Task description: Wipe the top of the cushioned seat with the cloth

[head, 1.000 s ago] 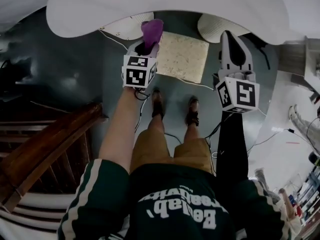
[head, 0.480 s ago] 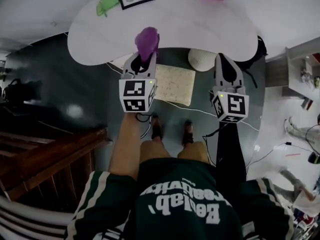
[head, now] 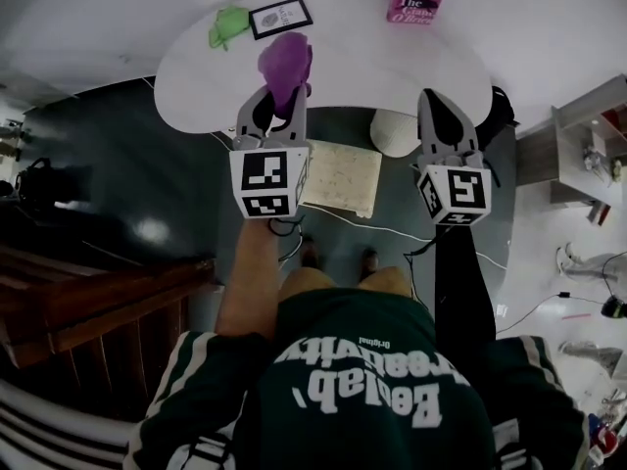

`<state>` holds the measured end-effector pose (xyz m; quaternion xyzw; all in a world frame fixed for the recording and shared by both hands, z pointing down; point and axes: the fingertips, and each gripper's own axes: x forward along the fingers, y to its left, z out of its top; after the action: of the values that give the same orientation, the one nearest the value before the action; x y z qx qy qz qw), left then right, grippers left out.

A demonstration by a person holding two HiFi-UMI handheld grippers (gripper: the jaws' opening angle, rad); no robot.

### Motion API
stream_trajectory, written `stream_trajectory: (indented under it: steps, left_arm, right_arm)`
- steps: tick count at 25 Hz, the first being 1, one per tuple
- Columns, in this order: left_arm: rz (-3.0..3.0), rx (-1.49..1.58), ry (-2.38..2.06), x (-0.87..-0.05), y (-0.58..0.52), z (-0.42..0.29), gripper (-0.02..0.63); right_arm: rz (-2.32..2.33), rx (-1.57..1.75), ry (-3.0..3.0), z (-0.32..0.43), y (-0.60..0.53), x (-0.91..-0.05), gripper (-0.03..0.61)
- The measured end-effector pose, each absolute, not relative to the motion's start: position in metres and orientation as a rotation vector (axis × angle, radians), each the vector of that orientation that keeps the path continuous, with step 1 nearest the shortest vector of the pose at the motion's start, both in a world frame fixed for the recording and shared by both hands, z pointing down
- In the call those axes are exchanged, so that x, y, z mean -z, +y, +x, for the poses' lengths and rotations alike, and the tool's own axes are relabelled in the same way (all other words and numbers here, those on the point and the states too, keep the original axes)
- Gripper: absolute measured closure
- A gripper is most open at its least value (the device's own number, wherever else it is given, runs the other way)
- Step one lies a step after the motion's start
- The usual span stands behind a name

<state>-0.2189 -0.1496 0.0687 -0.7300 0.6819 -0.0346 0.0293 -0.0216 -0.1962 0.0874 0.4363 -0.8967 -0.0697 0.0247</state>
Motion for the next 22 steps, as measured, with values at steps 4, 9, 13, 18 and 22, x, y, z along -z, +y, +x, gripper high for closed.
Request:
stream_trajectory:
  steps: [4, 9, 13, 18, 22]
  left_arm:
    - [-2.229, 0.097, 2.061, -0.049, -0.145, -0.214, 0.520]
    - [-2.216, 0.092, 2.035, -0.038, -0.144, -0.210, 0.520]
    - [-2.191, 0.088, 2.014, -0.029, -0.141, -0.208, 0.520]
    - [-2.188, 0.065, 2.002, -0.024, -0.138, -0.208, 0.520]
    - [-2.191, 0.033, 2.015, -0.025, -0.133, -0.210, 0.520]
  right_arm:
    - [1.341, 0.263, -2.798, -0.026, -0.196, -0.067, 0.571]
    - [1.352, 0.270, -2.806, -0.024, -0.194, -0.062, 0.571]
    - [1.343, 0.283, -2.815, -0.028, -0.188, -0.060, 0.572]
    - [1.362, 0.299, -2.816, -0.031, -0.185, -0.054, 0.572]
    - [1.374, 0.312, -2.815, -0.029, -0.181, -0.050, 0.572]
